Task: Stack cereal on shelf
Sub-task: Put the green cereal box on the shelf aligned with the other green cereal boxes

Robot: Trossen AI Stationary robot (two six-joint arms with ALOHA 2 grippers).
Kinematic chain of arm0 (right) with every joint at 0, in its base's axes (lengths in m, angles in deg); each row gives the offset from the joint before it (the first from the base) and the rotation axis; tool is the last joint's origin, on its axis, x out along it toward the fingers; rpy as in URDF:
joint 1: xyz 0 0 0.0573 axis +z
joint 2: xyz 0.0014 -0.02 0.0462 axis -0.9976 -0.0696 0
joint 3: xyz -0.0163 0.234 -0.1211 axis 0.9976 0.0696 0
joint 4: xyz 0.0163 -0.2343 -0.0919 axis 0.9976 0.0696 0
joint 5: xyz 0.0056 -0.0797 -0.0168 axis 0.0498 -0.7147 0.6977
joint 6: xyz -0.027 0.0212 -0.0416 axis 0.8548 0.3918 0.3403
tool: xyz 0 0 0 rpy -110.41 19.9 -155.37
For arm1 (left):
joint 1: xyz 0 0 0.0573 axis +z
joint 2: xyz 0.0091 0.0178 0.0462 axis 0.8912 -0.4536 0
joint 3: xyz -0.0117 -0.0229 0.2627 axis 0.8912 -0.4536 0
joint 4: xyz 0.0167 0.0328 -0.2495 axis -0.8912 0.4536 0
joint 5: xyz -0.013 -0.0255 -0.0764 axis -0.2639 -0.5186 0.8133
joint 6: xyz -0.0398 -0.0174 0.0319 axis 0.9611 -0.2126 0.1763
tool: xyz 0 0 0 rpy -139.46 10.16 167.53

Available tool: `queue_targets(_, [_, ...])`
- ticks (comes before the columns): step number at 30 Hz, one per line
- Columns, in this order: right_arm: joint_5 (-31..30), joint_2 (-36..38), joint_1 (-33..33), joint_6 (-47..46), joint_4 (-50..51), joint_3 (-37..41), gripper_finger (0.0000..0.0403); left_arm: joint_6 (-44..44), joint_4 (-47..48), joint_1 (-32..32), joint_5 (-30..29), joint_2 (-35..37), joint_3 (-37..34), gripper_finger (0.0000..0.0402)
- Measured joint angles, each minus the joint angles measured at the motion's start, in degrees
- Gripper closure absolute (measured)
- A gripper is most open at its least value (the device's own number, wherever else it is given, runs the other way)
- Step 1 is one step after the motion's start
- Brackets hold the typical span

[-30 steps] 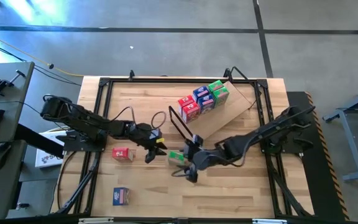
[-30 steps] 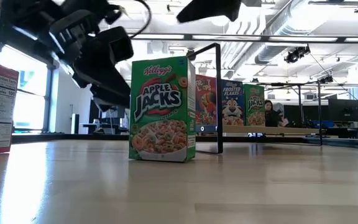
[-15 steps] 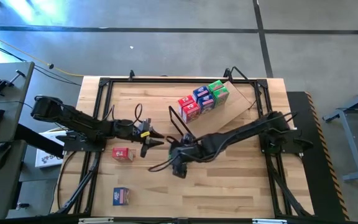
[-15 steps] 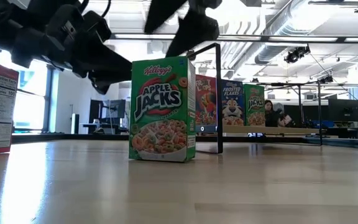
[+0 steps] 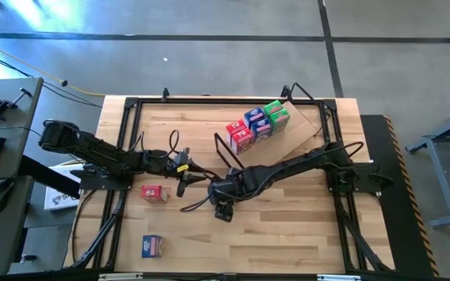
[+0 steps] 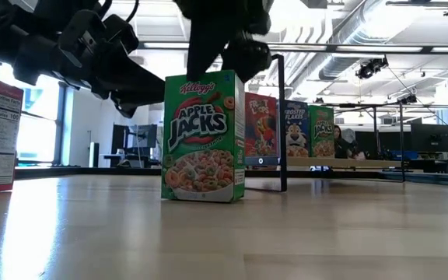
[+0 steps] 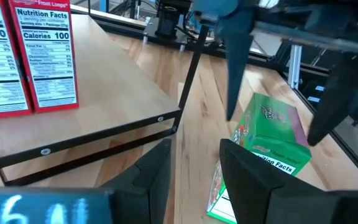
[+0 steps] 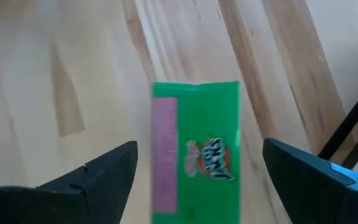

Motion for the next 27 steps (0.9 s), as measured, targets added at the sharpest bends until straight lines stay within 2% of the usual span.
queue_targets(7, [-0.48,-0.11,0.09,0.80,0.13,0.02,0.0089,0.02,0.00,0.00,-0.60,0.00,-0.01,0.0275])
queue_targets(19, [-0.52,-0.09,0.07,1.25,-0.13,-0.02,0.0197,0.04,0.05,0.00,-0.61,0.00,0.00,0.0275])
queue_targets(27, [1.57,0.12,0.22,2.70,-2.69,-0.09,0.0210,0.08,0.29,0.00,-0.59,0.00,0.00,0.0275])
